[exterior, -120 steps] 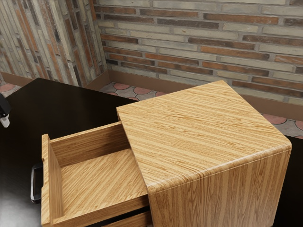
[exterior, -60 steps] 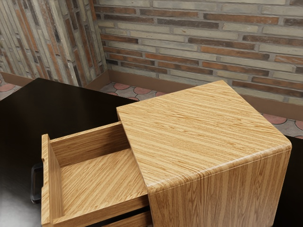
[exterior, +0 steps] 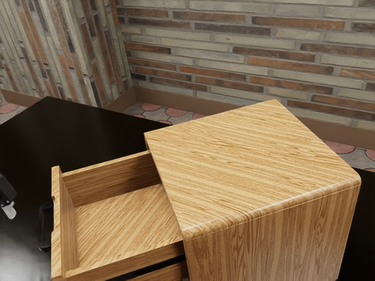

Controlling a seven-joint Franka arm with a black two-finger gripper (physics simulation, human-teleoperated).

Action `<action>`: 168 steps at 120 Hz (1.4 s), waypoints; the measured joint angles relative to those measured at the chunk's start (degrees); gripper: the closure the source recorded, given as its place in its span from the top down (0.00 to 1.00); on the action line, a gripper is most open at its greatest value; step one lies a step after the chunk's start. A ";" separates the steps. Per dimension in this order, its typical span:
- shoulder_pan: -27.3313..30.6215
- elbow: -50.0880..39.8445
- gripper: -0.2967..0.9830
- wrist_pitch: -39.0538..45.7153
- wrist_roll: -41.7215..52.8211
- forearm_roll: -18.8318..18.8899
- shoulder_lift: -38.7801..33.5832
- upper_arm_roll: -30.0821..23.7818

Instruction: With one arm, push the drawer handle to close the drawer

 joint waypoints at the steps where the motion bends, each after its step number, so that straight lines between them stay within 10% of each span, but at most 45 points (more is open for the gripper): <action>1: -0.21 -0.10 0.75 -0.01 0.18 0.27 -0.13 0.38; 51: -4.05 -0.59 0.75 -1.13 28.09 10.05 -1.51 4.15; 88: -10.81 -1.46 0.72 -3.83 57.59 4.50 -3.03 2.92; 107: -11.20 -1.92 0.45 -4.24 67.20 1.75 -6.03 0.95; 168: -16.61 -2.34 0.17 -1.81 72.24 -2.75 -12.30 -2.58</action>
